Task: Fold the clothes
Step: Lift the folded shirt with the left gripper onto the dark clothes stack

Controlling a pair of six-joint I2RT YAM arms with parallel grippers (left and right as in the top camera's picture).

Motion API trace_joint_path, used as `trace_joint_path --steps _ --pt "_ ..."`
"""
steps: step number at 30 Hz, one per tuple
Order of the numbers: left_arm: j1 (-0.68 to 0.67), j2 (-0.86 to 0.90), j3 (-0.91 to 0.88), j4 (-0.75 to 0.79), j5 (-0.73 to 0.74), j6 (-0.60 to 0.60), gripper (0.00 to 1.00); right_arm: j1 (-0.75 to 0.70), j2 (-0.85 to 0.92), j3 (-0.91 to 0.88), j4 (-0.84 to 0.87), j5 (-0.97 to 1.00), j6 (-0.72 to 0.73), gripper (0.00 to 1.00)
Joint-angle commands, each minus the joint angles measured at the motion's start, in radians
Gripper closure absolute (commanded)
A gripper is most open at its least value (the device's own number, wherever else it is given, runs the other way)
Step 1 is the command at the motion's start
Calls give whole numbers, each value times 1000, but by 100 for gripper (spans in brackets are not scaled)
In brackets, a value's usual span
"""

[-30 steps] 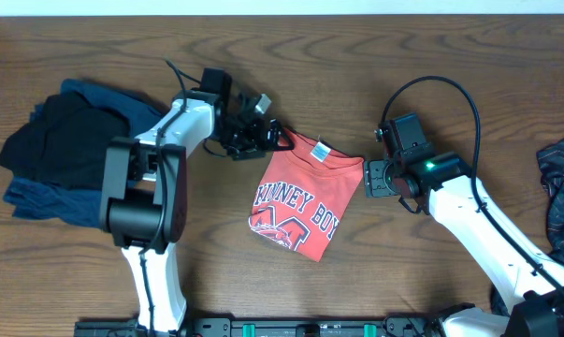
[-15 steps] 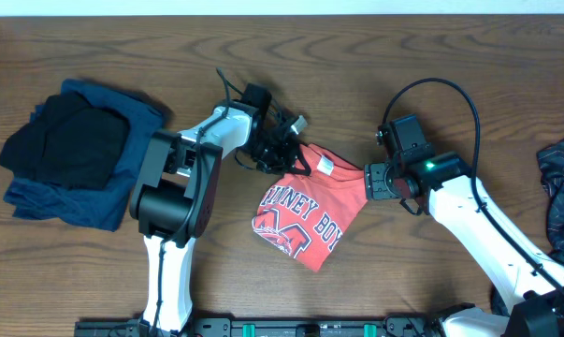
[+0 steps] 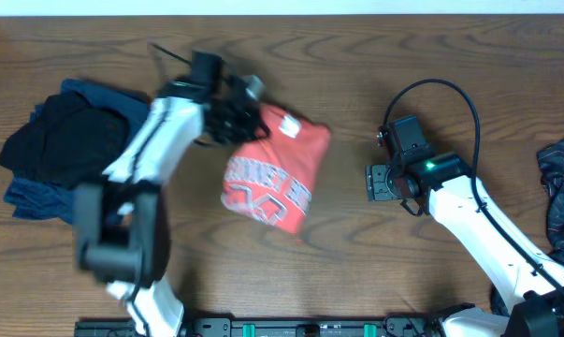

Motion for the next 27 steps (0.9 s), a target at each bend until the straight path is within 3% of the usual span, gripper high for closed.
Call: trace_joint_path --steps 1,11,18,27 --pt "82 -146 6 1 -133 -66 94 -7 -13 6 -1 35 14 28" --pt "337 -381 6 54 -367 -192 94 -13 -13 6 -1 42 13 28" --pt "495 -384 6 164 -377 -253 94 -13 -13 6 -2 42 13 28" --pt "638 -322 6 223 -502 -330 94 -13 -13 6 -4 45 14 28"
